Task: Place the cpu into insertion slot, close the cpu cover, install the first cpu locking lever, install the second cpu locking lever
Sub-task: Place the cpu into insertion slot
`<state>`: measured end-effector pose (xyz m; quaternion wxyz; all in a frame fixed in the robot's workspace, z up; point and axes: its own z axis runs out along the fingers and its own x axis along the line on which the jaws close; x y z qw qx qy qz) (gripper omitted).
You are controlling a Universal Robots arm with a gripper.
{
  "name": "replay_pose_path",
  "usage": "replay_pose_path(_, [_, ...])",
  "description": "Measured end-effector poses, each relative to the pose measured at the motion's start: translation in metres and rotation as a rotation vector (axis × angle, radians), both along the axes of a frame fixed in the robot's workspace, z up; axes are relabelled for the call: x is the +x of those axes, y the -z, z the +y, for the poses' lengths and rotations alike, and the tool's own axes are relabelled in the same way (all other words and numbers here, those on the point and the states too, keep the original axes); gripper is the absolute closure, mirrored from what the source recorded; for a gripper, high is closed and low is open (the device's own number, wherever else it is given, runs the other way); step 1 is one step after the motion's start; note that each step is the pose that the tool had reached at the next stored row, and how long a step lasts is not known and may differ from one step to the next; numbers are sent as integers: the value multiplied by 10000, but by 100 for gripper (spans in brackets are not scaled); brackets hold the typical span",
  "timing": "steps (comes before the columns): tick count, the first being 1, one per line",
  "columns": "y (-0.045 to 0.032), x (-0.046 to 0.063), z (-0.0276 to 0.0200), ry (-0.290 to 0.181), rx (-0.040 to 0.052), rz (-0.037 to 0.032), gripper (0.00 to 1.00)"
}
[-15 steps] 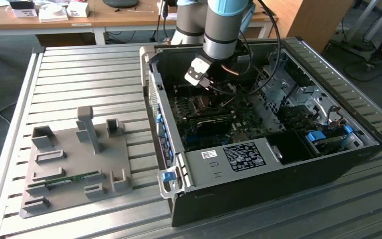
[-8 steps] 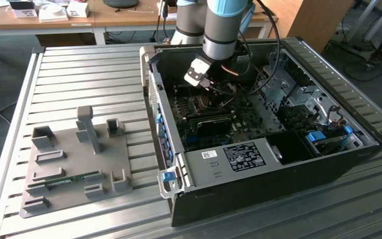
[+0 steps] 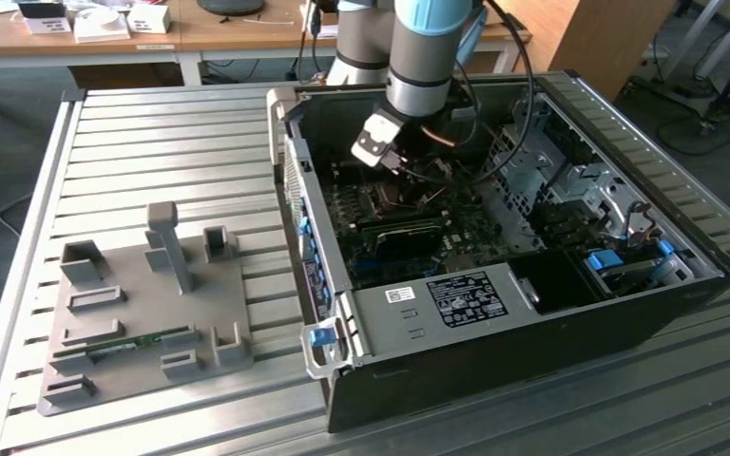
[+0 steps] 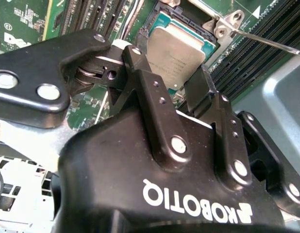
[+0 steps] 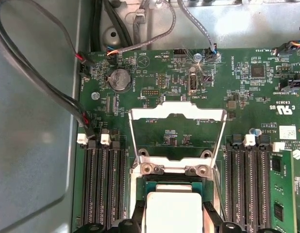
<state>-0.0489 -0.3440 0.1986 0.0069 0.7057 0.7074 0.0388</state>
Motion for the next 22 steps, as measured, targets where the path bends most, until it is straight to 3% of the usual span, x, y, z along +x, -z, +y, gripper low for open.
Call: replay_pose_path(22, [44,0,4,0,1,-1,46])
